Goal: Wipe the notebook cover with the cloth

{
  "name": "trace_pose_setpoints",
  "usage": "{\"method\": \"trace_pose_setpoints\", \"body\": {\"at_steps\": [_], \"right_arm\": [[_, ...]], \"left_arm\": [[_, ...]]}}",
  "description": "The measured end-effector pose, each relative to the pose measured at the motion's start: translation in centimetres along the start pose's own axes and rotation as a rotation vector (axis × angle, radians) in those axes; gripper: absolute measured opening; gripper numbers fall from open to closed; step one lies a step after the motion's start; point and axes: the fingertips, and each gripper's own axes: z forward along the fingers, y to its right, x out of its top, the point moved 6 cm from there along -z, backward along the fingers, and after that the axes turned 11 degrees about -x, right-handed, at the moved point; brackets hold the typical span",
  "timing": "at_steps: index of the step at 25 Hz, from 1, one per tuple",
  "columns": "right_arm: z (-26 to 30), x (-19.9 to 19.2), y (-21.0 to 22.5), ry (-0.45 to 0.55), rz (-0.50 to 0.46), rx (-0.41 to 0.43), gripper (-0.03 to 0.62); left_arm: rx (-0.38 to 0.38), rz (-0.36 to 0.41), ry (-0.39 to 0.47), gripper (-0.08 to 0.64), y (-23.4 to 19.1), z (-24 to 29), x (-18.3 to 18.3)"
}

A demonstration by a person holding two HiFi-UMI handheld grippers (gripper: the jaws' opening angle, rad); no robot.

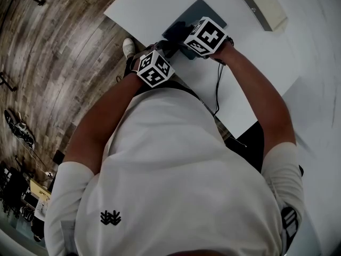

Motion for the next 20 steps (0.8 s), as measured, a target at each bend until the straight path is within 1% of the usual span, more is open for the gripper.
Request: {"method": "trace_pose_setpoints", "body": {"at_steps": [3, 9, 14, 20], "right_arm": [[0.3, -0.3, 0.6, -0.012, 0.004, -0.002, 0.16], [0.1, -1.0, 2.7, 0.001, 0.034, -0.019, 0.16], [-0.6, -1.2, 5.6, 0.0, 0.056, -0.06, 0.16], [-1.6, -2.1, 9.7, -0.006, 0.113, -0.112, 0.16]], "left_arm": [[0.001, 0.0, 0.0, 0.006, 0.0, 0.0, 0.1], [-0.002, 0.001, -0.001, 0.006, 0.1, 0.1, 0.1], [-0.008, -0.002, -0.002, 0.006, 0.0, 0.0, 0.0], [-0.011, -0.001, -0.005, 0.006, 0.1, 0.1, 0.1]]}}
